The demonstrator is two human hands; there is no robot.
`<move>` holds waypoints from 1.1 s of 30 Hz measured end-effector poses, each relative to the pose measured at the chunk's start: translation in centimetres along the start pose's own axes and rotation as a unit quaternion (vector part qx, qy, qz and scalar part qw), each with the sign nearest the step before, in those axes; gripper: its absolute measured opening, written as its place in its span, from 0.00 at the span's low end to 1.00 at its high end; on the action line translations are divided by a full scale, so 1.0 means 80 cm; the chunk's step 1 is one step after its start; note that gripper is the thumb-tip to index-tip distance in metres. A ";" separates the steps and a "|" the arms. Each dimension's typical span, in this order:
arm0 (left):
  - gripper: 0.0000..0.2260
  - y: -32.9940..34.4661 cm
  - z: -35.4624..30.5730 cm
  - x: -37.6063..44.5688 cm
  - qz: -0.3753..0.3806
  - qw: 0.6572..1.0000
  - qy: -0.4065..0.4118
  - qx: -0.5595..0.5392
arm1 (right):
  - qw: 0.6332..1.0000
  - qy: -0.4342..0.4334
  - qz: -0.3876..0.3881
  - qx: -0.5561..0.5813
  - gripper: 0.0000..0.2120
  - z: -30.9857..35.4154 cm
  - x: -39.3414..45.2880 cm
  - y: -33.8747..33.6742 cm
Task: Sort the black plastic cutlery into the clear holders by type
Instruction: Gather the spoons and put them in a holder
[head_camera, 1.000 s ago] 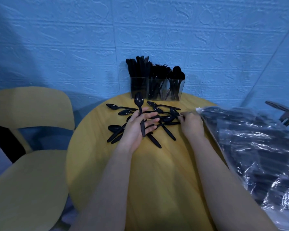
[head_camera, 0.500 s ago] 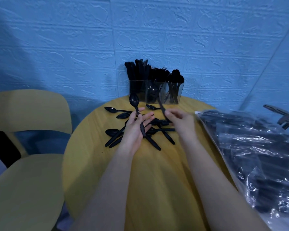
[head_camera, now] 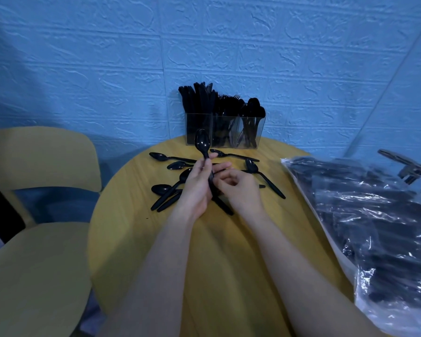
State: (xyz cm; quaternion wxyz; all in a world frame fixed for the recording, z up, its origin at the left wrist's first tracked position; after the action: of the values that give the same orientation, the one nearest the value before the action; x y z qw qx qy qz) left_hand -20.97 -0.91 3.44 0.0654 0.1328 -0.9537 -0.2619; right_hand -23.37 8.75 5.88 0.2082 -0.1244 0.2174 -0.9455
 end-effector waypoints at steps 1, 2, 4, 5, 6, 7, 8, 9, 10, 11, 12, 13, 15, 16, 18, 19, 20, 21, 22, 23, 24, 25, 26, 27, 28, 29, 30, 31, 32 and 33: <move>0.10 0.000 0.000 -0.001 0.004 1.000 0.004 0.012 | 1.000 -0.005 0.007 -0.014 0.05 0.001 0.001 -0.002; 0.09 -0.002 0.000 -0.001 0.007 1.000 0.006 0.016 | 1.000 -0.010 0.004 -0.028 0.06 0.002 0.002 -0.008; 0.09 -0.006 0.000 0.000 0.002 1.000 0.005 0.006 | 0.995 -0.014 -0.049 -0.082 0.08 -0.001 0.005 -0.040; 0.10 -0.008 0.001 0.001 -0.003 1.000 0.003 0.003 | 0.988 -0.016 -0.093 -0.126 0.08 -0.005 0.005 -0.061; 0.10 -0.009 0.002 0.002 -0.007 1.000 0.000 0.003 | 0.975 -0.016 -0.135 -0.174 0.09 -0.009 0.004 -0.081; 0.10 -0.009 0.003 0.002 -0.010 1.000 -0.004 0.005 | 0.962 -0.013 -0.162 -0.222 0.10 -0.015 0.004 -0.095; 0.11 -0.009 0.005 0.002 -0.011 1.000 -0.008 0.008 | 0.949 0.002 -0.168 -0.266 0.12 -0.024 0.004 -0.103; 0.11 -0.008 0.006 0.002 -0.010 1.000 -0.010 0.008 | 0.939 0.030 -0.158 -0.304 0.14 -0.036 0.006 -0.106; 0.11 -0.008 0.006 0.002 -0.011 1.000 -0.012 0.006 | 0.931 0.063 -0.138 -0.332 0.16 -0.048 0.008 -0.106; 0.11 -0.008 0.006 0.002 -0.012 1.000 -0.013 0.002 | 0.924 0.090 -0.118 -0.352 0.16 -0.059 0.010 -0.104; 0.11 -0.009 0.006 0.002 -0.013 1.000 -0.012 -0.002 | 0.919 0.103 -0.106 -0.366 0.16 -0.066 0.012 -0.102; 0.11 -0.010 0.005 0.002 -0.014 1.000 -0.011 -0.003 | 0.916 0.104 -0.102 -0.374 0.15 -0.070 0.015 -0.099; 0.11 -0.010 0.006 0.003 -0.012 1.000 -0.012 0.005 | 0.918 0.094 -0.113 -0.369 0.12 -0.070 0.020 -0.099; 0.11 -0.009 0.006 0.003 -0.011 1.000 -0.013 0.010 | 0.924 0.087 -0.122 -0.351 0.10 -0.068 0.021 -0.100; 0.11 -0.009 0.006 0.002 -0.011 1.000 -0.013 0.014 | 0.948 0.087 -0.142 -0.270 0.08 -0.064 0.019 -0.107; 0.11 -0.009 0.005 0.002 -0.011 1.000 -0.013 0.015 | 0.960 0.092 -0.151 -0.215 0.08 -0.061 0.018 -0.111; 0.11 -0.009 0.005 0.002 -0.012 1.000 -0.013 0.016 | 0.970 0.092 -0.162 -0.159 0.08 -0.055 0.016 -0.116; 0.11 -0.008 0.004 0.001 -0.012 1.000 -0.012 0.016 | 0.975 0.089 -0.170 -0.109 0.08 -0.047 0.016 -0.118; 0.10 -0.007 0.004 0.001 -0.011 1.000 -0.011 0.017 | 0.980 0.081 -0.170 -0.067 0.07 -0.037 0.016 -0.116; 0.10 -0.006 0.004 0.001 -0.010 1.000 -0.010 0.016 | 0.984 0.070 -0.160 -0.031 0.07 -0.027 0.018 -0.110; 0.10 -0.005 0.004 0.001 -0.010 1.000 -0.009 0.016 | 0.989 0.057 -0.139 0.001 0.07 -0.016 0.022 -0.100; 0.10 -0.005 0.003 0.001 -0.010 1.000 -0.007 0.014 | 0.993 0.048 -0.107 0.026 0.06 -0.006 0.026 -0.086; 0.10 -0.006 0.001 0.000 -0.011 1.000 -0.006 0.010 | 0.996 0.045 -0.066 0.043 0.03 0.002 0.029 -0.068; 0.10 -0.006 0.000 0.000 -0.012 1.000 -0.003 0.004 | 0.998 0.045 -0.026 0.047 0.02 0.008 0.032 -0.050; 0.10 -0.008 -0.002 0.000 -0.015 1.000 0.001 -0.002 | 0.999 0.041 0.006 0.034 0.02 0.014 0.034 -0.035; 0.10 -0.010 -0.004 0.000 -0.019 1.000 0.006 -0.010 | 0.999 0.036 0.026 0.011 0.02 0.019 0.036 -0.022; 0.10 -0.012 -0.006 -0.001 -0.024 0.999 0.011 -0.019 | 0.999 0.029 0.040 -0.011 0.02 0.023 0.038 -0.013; 0.11 -0.014 -0.008 -0.001 -0.027 0.999 0.015 -0.028 | 0.998 0.021 0.050 -0.029 0.02 0.025 0.039 -0.006; 0.11 -0.016 -0.009 -0.002 -0.029 0.999 0.018 -0.033 | 0.997 0.015 0.060 -0.046 0.02 0.027 0.040 0.000; 0.11 -0.017 -0.010 -0.002 -0.030 0.999 0.019 -0.035 | 0.996 0.011 0.071 -0.058 0.02 0.028 0.041 0.004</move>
State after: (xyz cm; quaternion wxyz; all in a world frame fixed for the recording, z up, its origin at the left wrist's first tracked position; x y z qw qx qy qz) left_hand -20.36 -2.39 3.40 0.0798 0.1643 -0.9380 -0.2947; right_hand -25.42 6.16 8.18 0.2648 -0.1101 0.2824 -0.9154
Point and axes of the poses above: each hand's wrist, its own x-axis towards the middle knuckle, its own y-axis out of the palm, z = x × y, the point moved 10 cm from there along x, towards the middle knuckle, and after that the axes turned 4 degrees about z, right-handed, at the moved point
